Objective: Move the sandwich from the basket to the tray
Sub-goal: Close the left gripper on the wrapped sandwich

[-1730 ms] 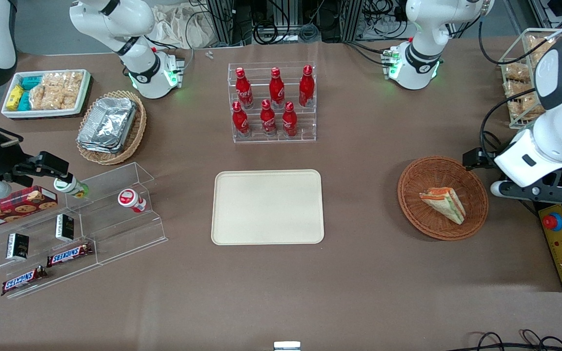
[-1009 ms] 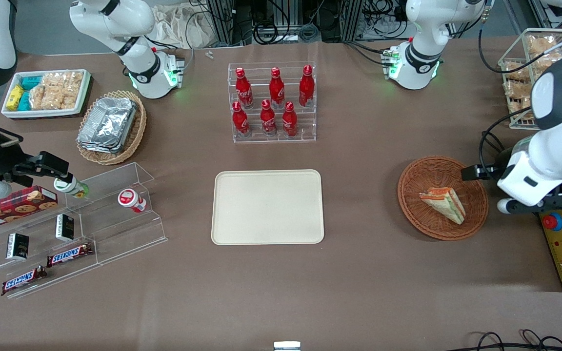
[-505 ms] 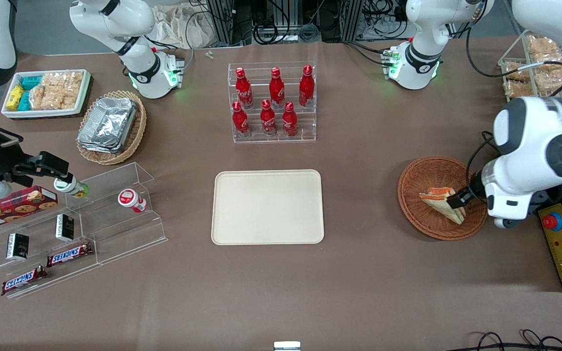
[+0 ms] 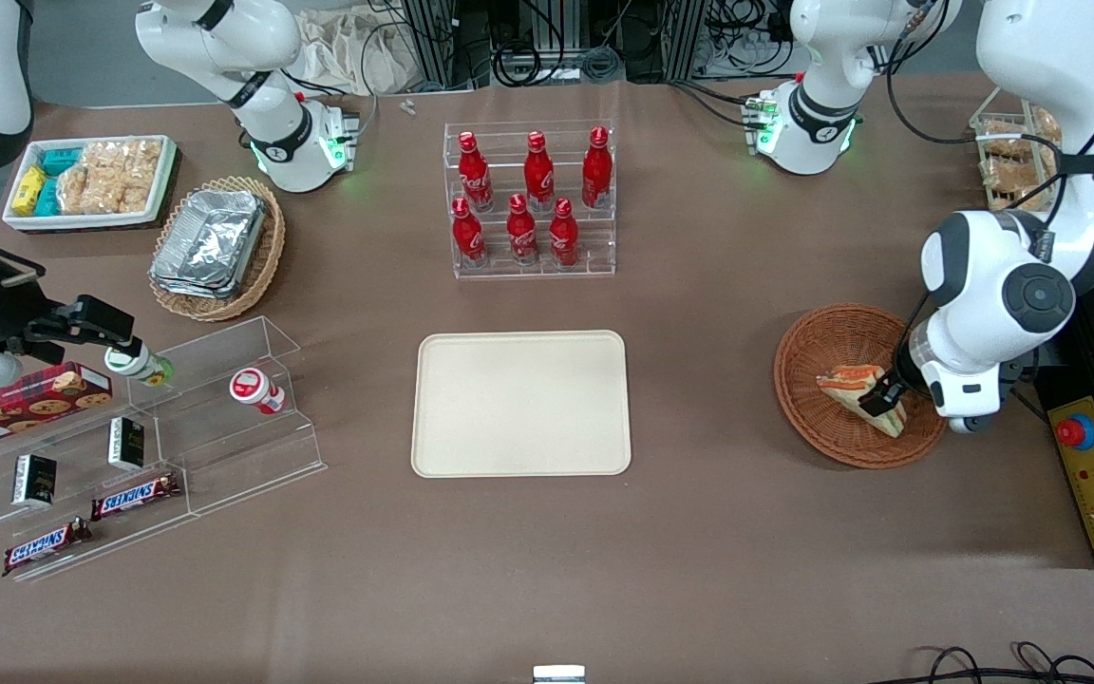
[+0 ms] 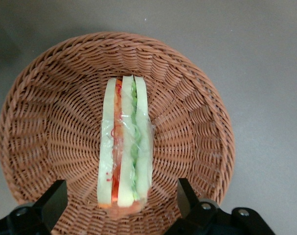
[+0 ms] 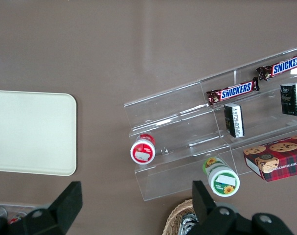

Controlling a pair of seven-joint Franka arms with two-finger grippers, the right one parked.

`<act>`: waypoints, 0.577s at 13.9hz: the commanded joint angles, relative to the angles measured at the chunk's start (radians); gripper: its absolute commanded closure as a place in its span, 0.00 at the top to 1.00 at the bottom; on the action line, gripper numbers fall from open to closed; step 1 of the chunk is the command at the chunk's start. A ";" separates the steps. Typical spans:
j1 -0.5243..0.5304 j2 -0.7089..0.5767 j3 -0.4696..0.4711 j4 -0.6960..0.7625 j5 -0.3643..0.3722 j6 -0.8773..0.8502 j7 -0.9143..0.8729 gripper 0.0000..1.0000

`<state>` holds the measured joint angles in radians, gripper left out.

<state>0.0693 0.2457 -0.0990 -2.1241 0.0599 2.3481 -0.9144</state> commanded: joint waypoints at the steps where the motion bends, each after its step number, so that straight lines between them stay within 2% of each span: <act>1: 0.006 0.001 -0.004 -0.051 0.017 0.068 -0.059 1.00; 7: 0.007 0.067 -0.004 -0.042 0.014 0.117 -0.154 1.00; 8: 0.006 0.084 -0.004 -0.034 0.015 0.123 -0.190 0.95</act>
<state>0.0713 0.3046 -0.0984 -2.1519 0.0593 2.4136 -1.0169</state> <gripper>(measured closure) 0.000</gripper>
